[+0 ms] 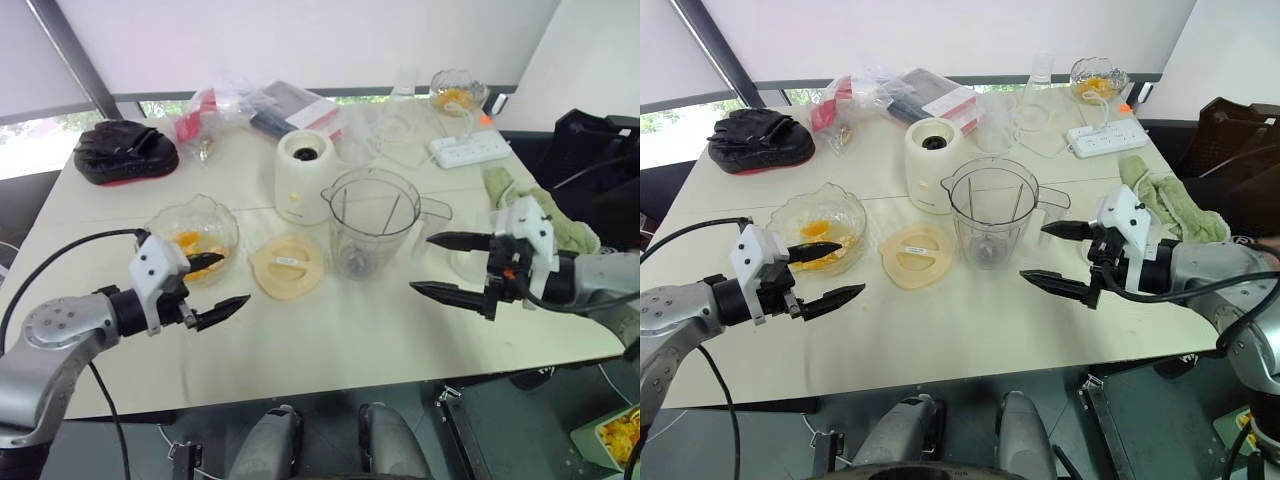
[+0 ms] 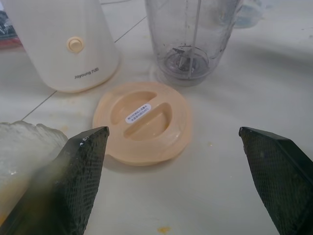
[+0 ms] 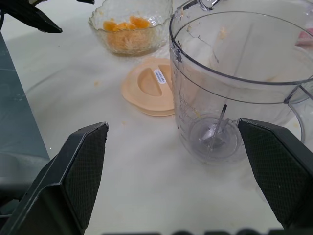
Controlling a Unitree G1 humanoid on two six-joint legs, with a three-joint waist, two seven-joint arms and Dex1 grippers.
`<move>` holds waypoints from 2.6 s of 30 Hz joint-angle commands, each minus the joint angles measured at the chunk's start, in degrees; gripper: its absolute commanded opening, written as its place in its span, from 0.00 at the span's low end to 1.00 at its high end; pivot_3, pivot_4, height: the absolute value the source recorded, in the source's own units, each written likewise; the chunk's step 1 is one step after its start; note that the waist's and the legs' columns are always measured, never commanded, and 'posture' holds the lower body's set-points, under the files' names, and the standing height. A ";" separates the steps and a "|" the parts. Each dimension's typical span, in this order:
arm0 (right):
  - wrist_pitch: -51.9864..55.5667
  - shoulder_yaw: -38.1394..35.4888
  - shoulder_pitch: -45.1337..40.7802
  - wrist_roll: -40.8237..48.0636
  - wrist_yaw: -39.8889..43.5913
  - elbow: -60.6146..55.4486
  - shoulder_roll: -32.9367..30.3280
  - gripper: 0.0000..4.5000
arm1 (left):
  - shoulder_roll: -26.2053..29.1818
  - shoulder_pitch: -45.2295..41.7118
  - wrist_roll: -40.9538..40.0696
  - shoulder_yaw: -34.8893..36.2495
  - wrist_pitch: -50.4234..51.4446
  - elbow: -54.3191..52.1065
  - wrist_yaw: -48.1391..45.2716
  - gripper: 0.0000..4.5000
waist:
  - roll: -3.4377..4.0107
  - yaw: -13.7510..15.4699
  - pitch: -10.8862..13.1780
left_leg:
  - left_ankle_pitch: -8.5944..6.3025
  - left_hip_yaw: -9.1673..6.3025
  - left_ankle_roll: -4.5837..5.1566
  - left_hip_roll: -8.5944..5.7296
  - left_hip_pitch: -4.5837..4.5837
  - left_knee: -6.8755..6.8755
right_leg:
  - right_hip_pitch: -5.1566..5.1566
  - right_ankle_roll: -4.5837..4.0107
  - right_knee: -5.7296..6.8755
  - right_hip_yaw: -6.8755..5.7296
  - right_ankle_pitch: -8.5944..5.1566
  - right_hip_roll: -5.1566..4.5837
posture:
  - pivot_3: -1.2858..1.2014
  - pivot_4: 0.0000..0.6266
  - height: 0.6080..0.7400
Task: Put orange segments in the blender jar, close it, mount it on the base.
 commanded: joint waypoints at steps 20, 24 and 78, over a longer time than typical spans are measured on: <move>-1.12 1.71 -2.76 -0.50 -0.97 -0.58 1.80 0.98 | 1.88 0.02 -0.80 2.22 0.04 -0.81 -0.61 0.99 | 0.00 -0.02 0.00 | 0.00 0.00 0.00 0.00 0.00 0.00 | 0.00 0.00 0.00 0.00 0.00 0.00 | 0.52 0.24 1.00; -1.17 2.41 -2.93 -0.62 -1.77 -1.07 2.93 0.98 | 2.87 -0.86 -1.39 2.97 0.70 -0.02 -1.06 0.99 | 0.00 0.00 0.00 | 0.00 0.00 0.00 0.00 0.00 0.00 | 0.00 0.00 0.00 -0.01 0.01 0.00 | 0.52 0.24 1.00; -7.17 8.44 1.99 -8.58 -14.60 -6.45 15.63 0.98 | -9.28 -55.90 35.41 -26.78 -4.89 85.96 -9.00 0.99 | -0.20 -0.28 -0.03 | 0.17 0.00 -0.24 -0.15 -0.13 0.33 | -0.33 0.07 0.71 -0.15 0.03 0.12 | 0.52 0.24 1.00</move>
